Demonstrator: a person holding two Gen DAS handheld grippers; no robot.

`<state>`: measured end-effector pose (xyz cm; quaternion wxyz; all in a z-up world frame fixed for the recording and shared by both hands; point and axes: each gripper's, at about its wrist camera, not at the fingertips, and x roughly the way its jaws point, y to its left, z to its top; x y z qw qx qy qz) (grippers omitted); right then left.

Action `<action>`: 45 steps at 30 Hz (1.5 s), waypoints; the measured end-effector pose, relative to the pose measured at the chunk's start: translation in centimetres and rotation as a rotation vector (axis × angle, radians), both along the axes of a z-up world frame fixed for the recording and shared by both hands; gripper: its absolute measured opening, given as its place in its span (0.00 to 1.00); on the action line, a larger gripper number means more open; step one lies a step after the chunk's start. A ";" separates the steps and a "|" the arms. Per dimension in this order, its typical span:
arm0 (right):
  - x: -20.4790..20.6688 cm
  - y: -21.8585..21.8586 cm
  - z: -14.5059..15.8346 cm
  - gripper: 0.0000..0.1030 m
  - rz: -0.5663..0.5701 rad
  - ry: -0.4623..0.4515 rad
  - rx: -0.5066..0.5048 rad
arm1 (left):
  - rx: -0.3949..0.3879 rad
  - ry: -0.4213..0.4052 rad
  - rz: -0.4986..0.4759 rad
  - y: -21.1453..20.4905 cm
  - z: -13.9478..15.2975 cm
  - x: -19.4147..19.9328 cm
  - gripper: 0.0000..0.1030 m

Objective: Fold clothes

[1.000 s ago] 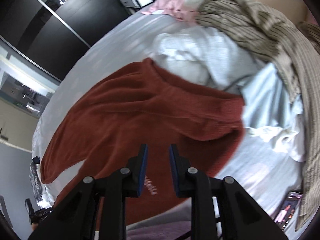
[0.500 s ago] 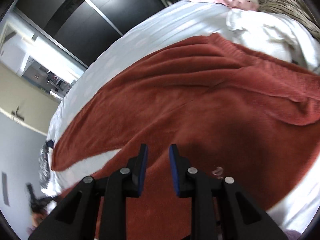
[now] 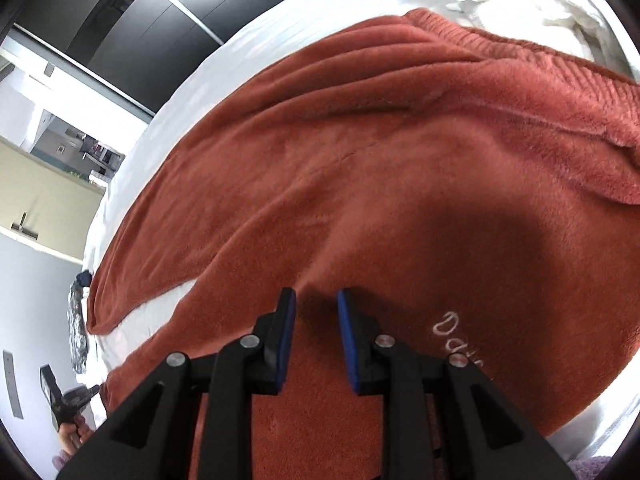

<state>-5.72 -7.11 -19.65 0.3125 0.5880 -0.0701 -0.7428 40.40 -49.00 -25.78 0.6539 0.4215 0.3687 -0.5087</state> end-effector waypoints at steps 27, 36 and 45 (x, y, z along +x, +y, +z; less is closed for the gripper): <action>-25.6 -1.6 0.0 0.36 0.030 -0.001 0.151 | 0.079 -0.223 -0.118 -3.7 -4.8 -3.8 0.20; -25.6 -0.9 2.1 0.06 -0.018 0.195 0.304 | 0.079 -0.255 -0.138 -3.7 -5.0 -3.9 0.20; -26.2 -0.6 1.2 0.11 -0.023 0.164 0.327 | 0.078 -0.243 -0.132 -3.6 -4.9 -3.4 0.20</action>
